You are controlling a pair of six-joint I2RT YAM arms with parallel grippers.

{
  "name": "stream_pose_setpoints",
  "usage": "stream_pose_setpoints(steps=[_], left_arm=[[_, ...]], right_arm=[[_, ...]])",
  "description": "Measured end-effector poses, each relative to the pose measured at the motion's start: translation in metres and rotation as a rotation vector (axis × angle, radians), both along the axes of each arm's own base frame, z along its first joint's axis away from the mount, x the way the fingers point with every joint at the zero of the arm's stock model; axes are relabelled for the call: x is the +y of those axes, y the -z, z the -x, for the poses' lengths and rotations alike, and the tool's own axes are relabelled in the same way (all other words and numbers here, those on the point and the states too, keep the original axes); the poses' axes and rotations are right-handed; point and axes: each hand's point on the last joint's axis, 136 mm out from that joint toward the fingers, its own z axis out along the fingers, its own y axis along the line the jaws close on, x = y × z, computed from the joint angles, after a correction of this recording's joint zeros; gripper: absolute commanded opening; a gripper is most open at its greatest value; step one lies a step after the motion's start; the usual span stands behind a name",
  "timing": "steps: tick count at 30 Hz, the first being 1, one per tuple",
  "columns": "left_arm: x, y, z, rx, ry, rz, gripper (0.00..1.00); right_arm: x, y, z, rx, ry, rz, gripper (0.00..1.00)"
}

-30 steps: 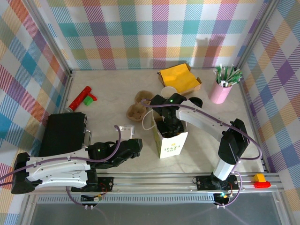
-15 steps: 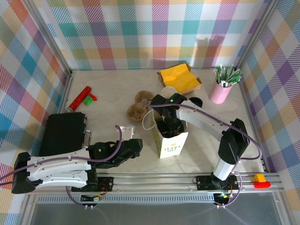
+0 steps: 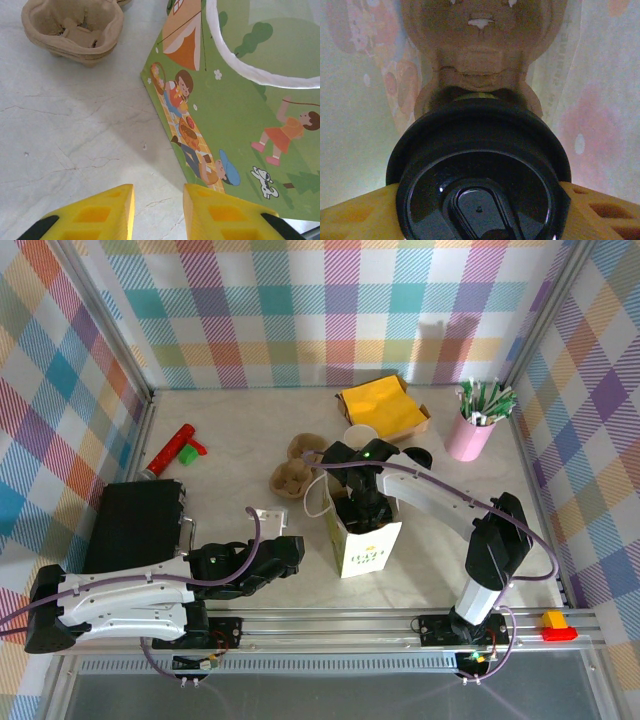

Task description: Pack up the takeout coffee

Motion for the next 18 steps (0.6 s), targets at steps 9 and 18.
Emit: stream_pose_setpoints(steps=[9, 18], left_arm=[[0.0, 0.0, 0.0, 0.0, 0.0, 0.0, 0.31], [0.0001, 0.0001, 0.0, 0.0, 0.0, 0.0, 0.31]], right_arm=[[-0.0002, -0.0001, 0.0, 0.0, 0.0, 0.001, 0.52], [-0.0002, -0.0024, -0.0002, -0.002, 0.0, 0.001, 0.62]])
